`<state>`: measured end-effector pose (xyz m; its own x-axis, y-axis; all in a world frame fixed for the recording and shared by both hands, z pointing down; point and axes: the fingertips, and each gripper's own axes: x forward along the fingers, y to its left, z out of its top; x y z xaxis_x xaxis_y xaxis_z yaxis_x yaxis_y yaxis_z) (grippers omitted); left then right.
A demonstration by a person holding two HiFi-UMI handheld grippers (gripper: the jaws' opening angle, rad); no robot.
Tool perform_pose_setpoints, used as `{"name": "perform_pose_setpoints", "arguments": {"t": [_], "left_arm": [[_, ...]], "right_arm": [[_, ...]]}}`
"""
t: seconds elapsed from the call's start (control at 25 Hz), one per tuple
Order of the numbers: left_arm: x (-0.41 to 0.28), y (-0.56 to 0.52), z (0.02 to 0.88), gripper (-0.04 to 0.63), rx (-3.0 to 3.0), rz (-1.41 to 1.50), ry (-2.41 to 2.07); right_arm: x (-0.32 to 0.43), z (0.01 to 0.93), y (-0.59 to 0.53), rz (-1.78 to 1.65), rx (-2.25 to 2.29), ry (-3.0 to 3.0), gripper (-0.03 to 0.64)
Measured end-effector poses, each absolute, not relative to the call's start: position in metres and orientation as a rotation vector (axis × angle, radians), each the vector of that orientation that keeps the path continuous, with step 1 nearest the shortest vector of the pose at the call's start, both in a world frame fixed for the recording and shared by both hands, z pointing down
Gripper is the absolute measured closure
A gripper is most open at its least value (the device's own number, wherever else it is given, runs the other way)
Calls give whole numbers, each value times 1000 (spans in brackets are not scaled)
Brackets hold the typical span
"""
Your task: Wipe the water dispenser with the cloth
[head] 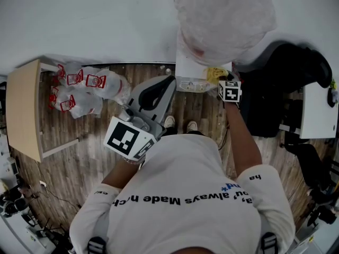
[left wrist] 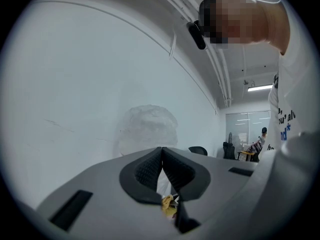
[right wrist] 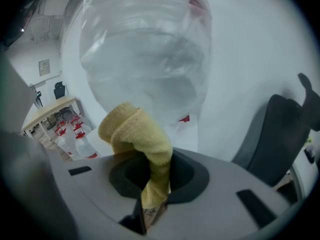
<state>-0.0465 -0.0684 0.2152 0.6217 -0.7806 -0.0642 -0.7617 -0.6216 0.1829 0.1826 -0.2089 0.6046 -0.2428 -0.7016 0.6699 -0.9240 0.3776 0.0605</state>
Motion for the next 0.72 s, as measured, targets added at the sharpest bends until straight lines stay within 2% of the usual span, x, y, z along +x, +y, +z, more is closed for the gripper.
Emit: {"name": "perform_pose_setpoints", "arguments": {"t": [0.4,0.72], "left_arm": [[-45,-78,219,575,2693,-187,-1293],[-46,-92,223,575,2680,-169,-1305]], "right_arm": [[241,612,-266,506,1474,-1935,551],[246,617,-290,513,1450,-1898,551]]}}
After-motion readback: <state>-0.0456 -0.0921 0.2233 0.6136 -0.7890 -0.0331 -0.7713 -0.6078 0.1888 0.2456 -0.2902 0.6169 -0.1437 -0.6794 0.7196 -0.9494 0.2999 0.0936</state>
